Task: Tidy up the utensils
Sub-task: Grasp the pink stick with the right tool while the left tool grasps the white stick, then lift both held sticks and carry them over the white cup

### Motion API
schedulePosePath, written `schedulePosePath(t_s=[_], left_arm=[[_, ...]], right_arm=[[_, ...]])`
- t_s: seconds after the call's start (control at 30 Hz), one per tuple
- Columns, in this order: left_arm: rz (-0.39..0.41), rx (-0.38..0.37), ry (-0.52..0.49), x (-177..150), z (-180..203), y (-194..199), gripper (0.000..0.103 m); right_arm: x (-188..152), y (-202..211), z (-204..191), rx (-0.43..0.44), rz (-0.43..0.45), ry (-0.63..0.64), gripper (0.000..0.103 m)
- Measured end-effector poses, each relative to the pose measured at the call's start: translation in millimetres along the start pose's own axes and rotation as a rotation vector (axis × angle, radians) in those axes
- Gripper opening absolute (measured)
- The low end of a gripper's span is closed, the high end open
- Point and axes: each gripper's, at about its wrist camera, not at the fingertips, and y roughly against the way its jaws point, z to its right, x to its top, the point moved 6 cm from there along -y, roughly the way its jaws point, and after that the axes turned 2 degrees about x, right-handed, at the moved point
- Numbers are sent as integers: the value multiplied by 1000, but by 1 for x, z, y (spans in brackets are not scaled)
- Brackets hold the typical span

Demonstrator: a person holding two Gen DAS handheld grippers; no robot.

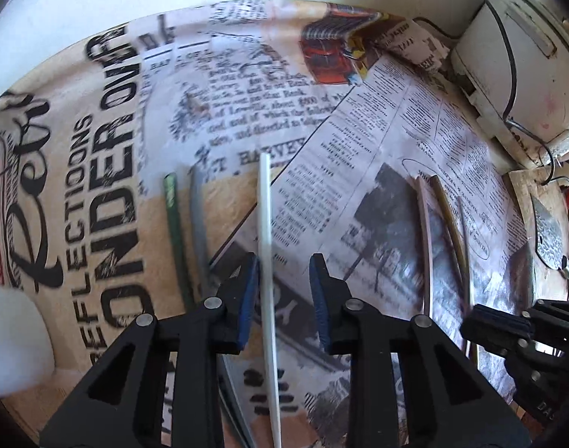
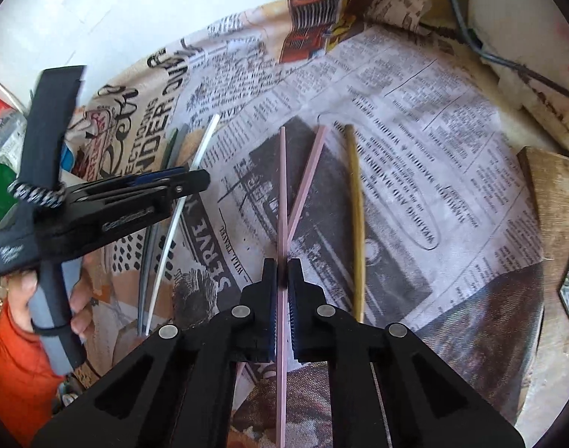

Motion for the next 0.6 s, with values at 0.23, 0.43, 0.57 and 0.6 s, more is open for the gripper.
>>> schedulePosePath(t_s=[0.23,0.43,0.57,0.6], left_arm=[[-84,-43,-78,-6,39,-6,9],[-103,20,-204,-14,72,-8,9],[-130,-14,-212,-10,76,-12,6],[-138,-22,-217,-6,79,-16,5]], right_arm=[[-3,19,14,7,46,-45,5],[-7,31,22,10,73,-70,6],[-9,37,22,15,100,-70,5],[-11,39,21,14,106,-69,6]])
